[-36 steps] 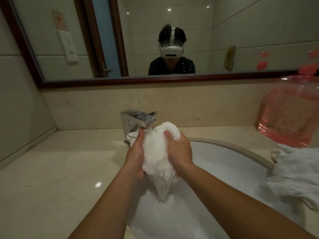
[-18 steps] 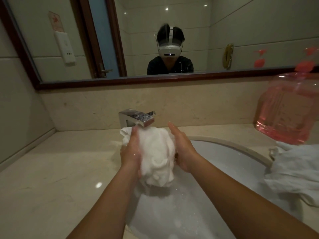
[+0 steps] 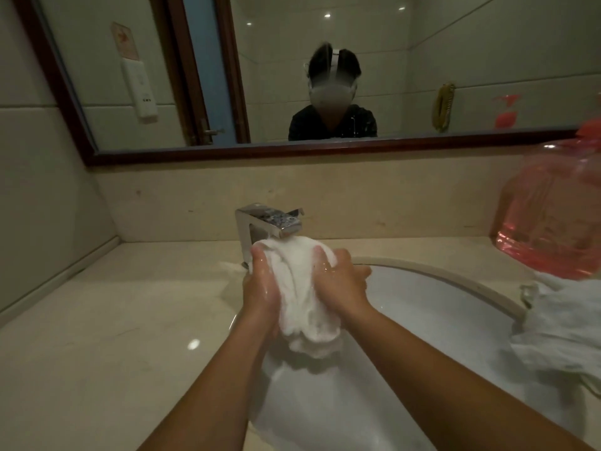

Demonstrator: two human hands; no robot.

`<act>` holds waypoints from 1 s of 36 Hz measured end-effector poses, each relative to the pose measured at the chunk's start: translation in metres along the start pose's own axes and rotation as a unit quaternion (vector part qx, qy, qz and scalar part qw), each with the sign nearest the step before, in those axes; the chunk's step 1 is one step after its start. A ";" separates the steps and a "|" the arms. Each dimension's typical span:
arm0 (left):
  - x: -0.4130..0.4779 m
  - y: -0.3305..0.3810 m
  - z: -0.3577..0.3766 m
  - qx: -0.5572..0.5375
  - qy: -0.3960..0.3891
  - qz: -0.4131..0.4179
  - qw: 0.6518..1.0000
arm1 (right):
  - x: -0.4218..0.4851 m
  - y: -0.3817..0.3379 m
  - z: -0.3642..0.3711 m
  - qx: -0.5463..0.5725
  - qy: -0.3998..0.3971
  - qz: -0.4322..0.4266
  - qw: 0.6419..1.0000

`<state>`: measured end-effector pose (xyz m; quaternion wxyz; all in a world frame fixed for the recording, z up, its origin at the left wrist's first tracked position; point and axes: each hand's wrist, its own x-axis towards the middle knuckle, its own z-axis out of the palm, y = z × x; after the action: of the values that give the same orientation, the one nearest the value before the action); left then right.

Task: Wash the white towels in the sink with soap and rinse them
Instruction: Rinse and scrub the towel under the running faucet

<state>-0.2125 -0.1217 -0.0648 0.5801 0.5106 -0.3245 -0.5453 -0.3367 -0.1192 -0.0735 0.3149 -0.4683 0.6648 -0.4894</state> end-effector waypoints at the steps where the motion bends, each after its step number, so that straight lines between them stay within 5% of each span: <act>1: -0.004 0.002 0.002 0.018 0.000 0.004 1.000 | -0.003 0.000 -0.001 0.004 -0.008 0.010 1.000; 5: -0.005 -0.009 0.010 0.047 -0.019 -0.026 0.998 | -0.019 -0.003 0.002 0.128 -0.094 0.036 0.987; 8: -0.019 -0.005 0.019 0.021 -0.026 -0.054 0.998 | -0.016 0.010 0.016 0.166 -0.087 -0.002 0.982; 10: -0.026 0.002 0.016 0.032 -0.085 -0.069 0.993 | -0.011 0.011 0.011 0.180 -0.119 -0.013 0.976; 14: -0.022 0.006 0.006 -0.035 -0.127 -0.082 0.988 | 0.006 0.016 -0.003 0.274 -0.146 0.108 0.944; 19: -0.003 0.005 0.000 -0.104 -0.074 -0.087 0.988 | 0.011 0.023 -0.014 0.396 -0.143 0.209 0.882; 21: -0.001 0.004 0.000 -0.089 -0.066 -0.069 0.991 | 0.014 0.024 -0.017 0.407 -0.140 0.221 0.875; 28: -0.014 -0.021 0.016 0.222 -0.107 0.046 0.968 | -0.001 0.007 -0.001 0.409 -0.136 0.228 0.873; 36: -0.015 -0.008 0.014 0.158 0.006 0.032 0.987 | -0.008 0.001 -0.004 0.409 -0.087 0.209 0.884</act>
<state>-0.2311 -0.1093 -0.0659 0.5112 0.5884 -0.4196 -0.4652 -0.3380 -0.1104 -0.0735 0.6299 -0.1887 0.4585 -0.5978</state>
